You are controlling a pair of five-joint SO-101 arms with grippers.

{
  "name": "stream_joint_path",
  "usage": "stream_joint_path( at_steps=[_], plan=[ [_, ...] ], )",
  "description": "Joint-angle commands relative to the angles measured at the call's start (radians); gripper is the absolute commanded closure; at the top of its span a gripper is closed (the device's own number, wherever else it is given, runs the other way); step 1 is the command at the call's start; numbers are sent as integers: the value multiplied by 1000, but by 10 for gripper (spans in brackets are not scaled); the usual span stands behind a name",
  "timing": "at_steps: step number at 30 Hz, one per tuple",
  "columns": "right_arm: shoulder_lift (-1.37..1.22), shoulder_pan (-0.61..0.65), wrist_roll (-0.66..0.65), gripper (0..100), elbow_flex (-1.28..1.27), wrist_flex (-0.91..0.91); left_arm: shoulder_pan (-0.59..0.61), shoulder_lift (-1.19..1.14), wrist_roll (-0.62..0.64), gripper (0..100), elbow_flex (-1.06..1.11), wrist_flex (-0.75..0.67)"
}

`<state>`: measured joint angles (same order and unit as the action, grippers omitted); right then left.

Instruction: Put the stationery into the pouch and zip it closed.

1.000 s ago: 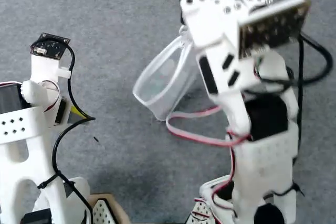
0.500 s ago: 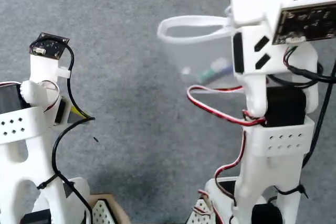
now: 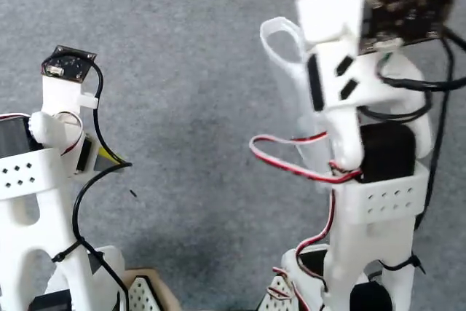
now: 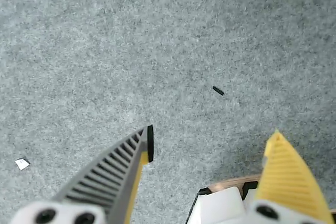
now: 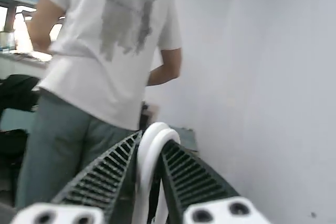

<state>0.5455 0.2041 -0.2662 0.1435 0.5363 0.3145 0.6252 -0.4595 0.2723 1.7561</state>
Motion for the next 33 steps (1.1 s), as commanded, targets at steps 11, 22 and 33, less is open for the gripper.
stream_joint_path(
  at_steps=[11,22,33],
  plan=[
    [2,135,123,986,48,32,-76,-5,192,652,4,5],
    [-1,133,226,986,45,38,-420,3,288,618,22,-48],
    [10,94,219,986,54,41,-567,3,427,595,24,-288]
  ],
)
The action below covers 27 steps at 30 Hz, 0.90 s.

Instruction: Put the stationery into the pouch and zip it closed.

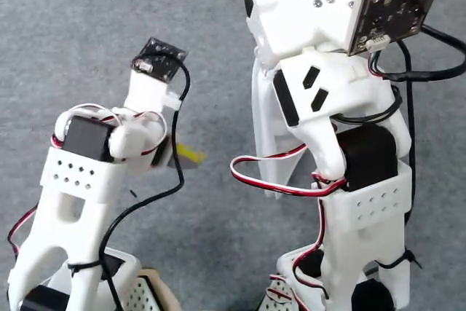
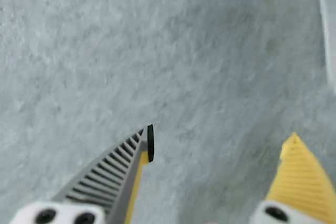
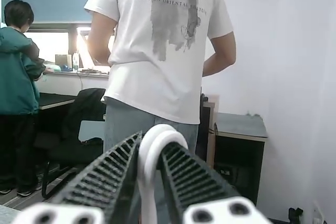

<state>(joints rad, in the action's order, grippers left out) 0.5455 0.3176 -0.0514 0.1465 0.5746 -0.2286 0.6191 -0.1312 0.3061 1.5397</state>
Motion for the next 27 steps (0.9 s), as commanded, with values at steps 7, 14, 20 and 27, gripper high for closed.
stream_joint_path(
  at_steps=[7,14,20,27],
  plan=[
    [4,-21,5,986,120,109,-74,9,354,539,-2,-239],
    [-1,-38,5,986,136,112,-274,29,364,656,-12,-342],
    [-1,-80,5,986,136,107,-311,161,365,661,-10,-342],
    [1,-77,5,986,142,114,-364,173,364,663,35,-428]
  ],
)
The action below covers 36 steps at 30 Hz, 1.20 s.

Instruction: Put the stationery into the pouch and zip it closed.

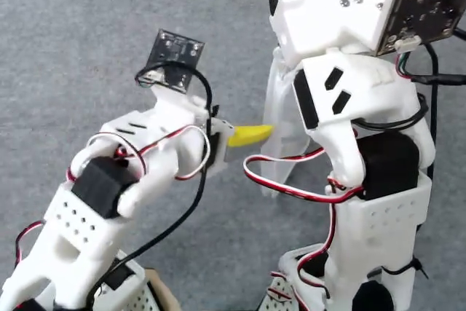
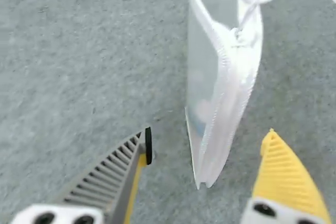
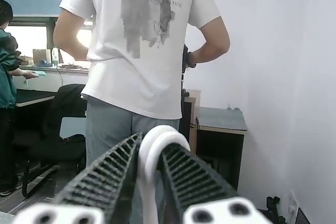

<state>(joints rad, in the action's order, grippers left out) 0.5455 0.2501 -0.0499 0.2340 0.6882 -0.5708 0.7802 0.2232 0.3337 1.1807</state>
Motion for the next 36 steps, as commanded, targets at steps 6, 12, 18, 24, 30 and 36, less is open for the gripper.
stream_joint_path(
  at_steps=[6,12,18,24,30,36],
  plan=[
    [2,-12,3,986,54,0,-39,9,9,664,7,-141],
    [8,-8,3,986,56,2,-84,8,6,664,31,-218],
    [44,2,9,986,56,83,-76,6,2,664,114,-376],
    [64,15,9,986,56,92,-74,-23,0,664,154,-465],
    [71,15,9,986,56,92,-76,-64,0,664,157,-485],
    [71,15,9,986,58,92,-77,-103,0,664,239,-588]
  ],
)
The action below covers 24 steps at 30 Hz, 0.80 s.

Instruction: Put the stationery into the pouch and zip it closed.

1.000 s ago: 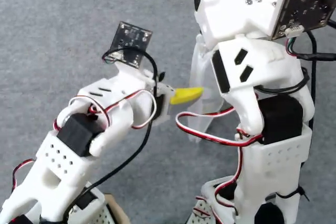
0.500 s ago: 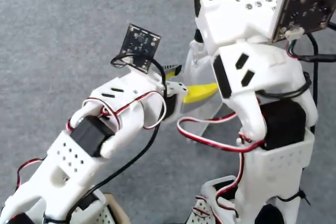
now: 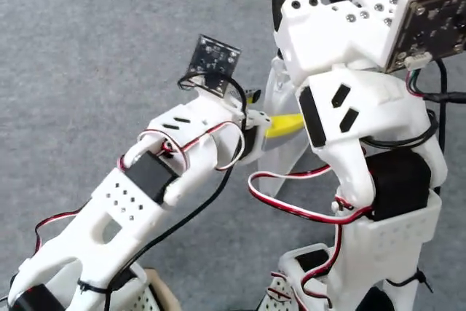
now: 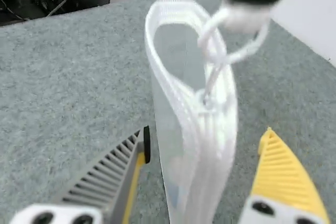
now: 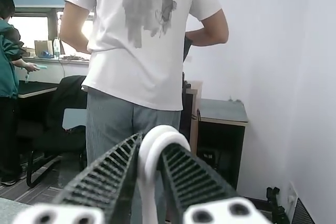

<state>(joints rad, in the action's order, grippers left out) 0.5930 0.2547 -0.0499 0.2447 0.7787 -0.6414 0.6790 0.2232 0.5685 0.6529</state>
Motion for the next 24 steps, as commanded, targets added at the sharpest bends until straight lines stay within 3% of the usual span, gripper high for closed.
stream_joint_path(
  at_steps=[1,24],
  plan=[
    [24,11,9,986,47,2,-7,-2,0,664,12,-75],
    [25,11,9,986,47,3,-2,-2,-3,664,-28,-89]
  ],
)
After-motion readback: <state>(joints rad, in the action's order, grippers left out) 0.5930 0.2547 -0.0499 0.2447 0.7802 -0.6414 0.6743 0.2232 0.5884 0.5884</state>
